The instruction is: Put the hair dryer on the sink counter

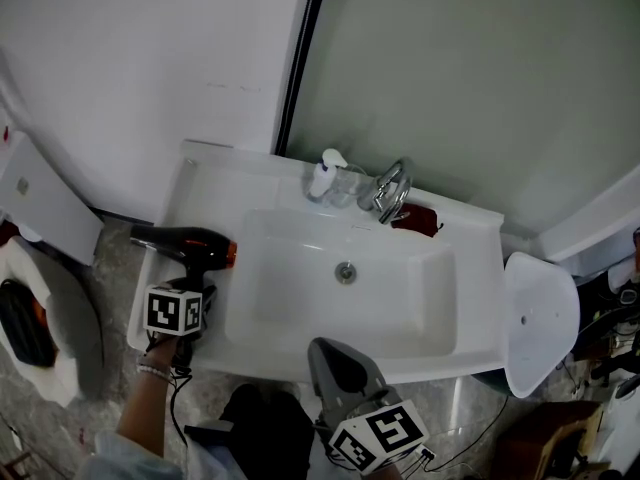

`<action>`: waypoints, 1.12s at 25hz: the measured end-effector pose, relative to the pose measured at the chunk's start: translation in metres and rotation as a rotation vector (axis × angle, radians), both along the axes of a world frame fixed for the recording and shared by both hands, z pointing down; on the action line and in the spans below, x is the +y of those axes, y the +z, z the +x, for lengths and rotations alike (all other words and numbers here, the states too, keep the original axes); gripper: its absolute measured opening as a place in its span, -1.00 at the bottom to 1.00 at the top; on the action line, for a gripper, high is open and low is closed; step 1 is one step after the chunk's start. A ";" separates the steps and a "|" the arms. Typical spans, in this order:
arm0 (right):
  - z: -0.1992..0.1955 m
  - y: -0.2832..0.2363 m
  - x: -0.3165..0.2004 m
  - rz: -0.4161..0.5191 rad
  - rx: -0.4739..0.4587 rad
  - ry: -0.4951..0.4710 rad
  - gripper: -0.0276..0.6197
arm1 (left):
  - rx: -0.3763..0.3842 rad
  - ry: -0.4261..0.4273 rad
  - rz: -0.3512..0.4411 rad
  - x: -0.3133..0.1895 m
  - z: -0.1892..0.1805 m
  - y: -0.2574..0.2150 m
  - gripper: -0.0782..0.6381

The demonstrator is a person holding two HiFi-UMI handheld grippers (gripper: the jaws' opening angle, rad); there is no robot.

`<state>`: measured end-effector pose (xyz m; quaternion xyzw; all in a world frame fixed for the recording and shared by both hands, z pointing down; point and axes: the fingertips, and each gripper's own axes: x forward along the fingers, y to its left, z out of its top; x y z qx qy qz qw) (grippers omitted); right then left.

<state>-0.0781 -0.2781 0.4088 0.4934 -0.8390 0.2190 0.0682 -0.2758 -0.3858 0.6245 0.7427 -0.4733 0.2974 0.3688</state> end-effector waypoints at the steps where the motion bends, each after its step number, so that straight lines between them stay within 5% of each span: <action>1: -0.001 0.000 0.000 0.001 0.000 -0.004 -0.92 | 0.005 -0.005 0.000 0.001 -0.001 -0.001 -0.11; 14: -0.015 -0.006 -0.001 0.019 -0.010 -0.061 -0.92 | 0.094 -0.036 0.052 0.011 -0.009 -0.032 -0.11; 19: -0.019 -0.010 -0.001 0.030 -0.015 -0.085 -0.92 | 0.171 -0.087 0.114 0.018 -0.013 -0.055 -0.11; 28: -0.024 -0.022 -0.004 0.066 -0.017 -0.126 -0.92 | 0.200 -0.193 0.264 0.034 -0.035 -0.111 -0.12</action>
